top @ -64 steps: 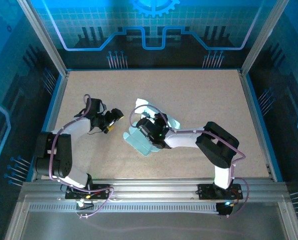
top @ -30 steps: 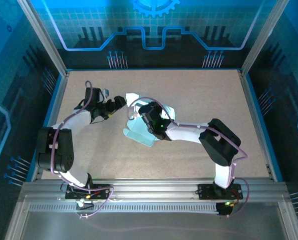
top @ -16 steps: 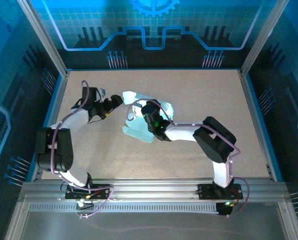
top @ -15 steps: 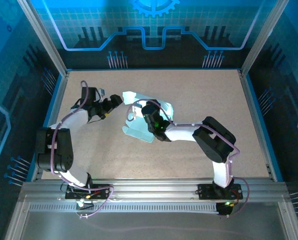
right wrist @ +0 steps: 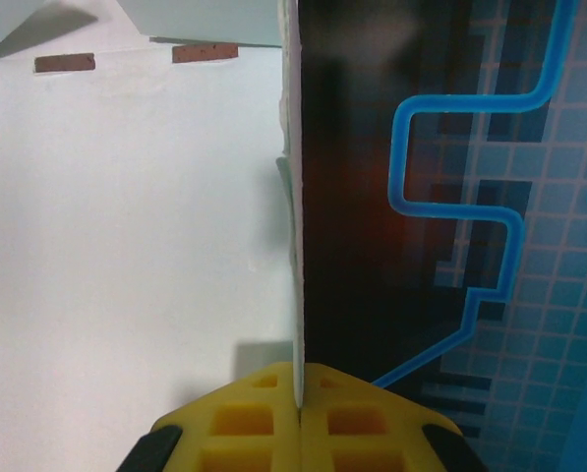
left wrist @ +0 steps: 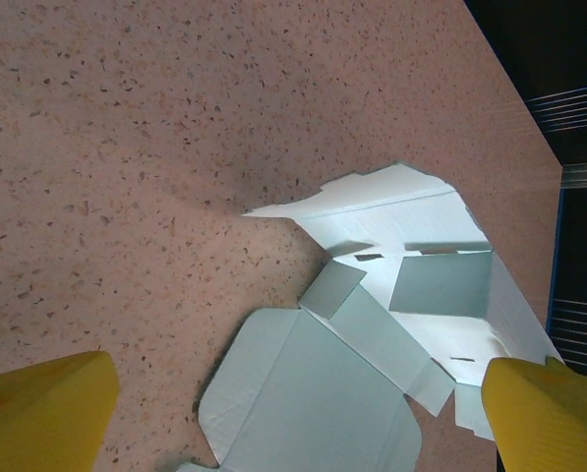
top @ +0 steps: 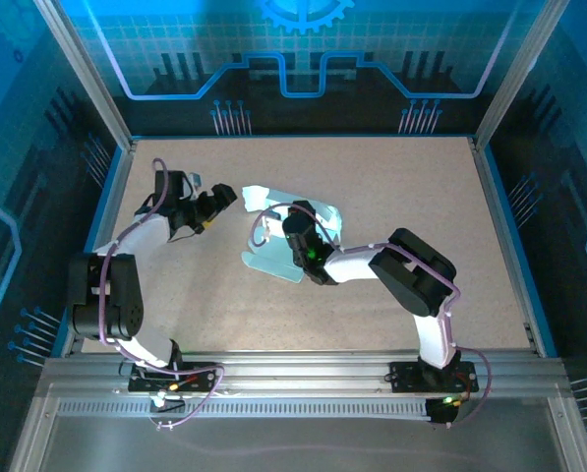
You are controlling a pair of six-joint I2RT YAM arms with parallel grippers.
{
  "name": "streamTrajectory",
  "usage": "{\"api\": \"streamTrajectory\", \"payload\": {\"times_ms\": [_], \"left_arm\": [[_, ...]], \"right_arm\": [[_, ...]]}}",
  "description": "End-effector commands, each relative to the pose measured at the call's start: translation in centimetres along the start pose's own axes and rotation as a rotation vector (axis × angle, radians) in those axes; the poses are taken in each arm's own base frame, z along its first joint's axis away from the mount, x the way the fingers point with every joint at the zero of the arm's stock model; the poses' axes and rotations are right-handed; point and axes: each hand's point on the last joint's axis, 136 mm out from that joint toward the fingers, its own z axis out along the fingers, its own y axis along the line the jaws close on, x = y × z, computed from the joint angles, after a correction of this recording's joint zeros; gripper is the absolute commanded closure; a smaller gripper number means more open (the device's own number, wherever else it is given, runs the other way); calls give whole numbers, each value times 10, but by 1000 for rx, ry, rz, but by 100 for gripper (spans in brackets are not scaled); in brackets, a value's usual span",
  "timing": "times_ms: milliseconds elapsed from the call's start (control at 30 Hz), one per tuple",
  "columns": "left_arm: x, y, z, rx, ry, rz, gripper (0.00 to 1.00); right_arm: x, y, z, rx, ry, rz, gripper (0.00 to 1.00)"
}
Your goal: Fold the paper box
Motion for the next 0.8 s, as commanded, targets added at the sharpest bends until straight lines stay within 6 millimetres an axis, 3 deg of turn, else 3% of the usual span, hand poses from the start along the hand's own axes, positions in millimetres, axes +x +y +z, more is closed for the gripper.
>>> {"api": "streamTrajectory", "payload": {"times_ms": [0, 233, 500, 600, 767], "left_arm": [[-3, -8, -4, 40, 10, 3, 3], [-25, -11, 9, 20, 3, 35, 2], [-56, -7, 44, -26, 48, 40, 18], [-58, 5, 60, -56, 86, 49, 28], [-51, 3, 83, 11, 190, 110, 32]], "right_arm": [[-2, 4, -3, 22, -13, 14, 100], [-6, 6, -10, 24, -33, 17, 100], [-8, 8, -12, 15, -40, 17, 100], [-8, 7, -12, 12, -41, 21, 100], [-9, 6, -13, 8, -40, 31, 100]]}}
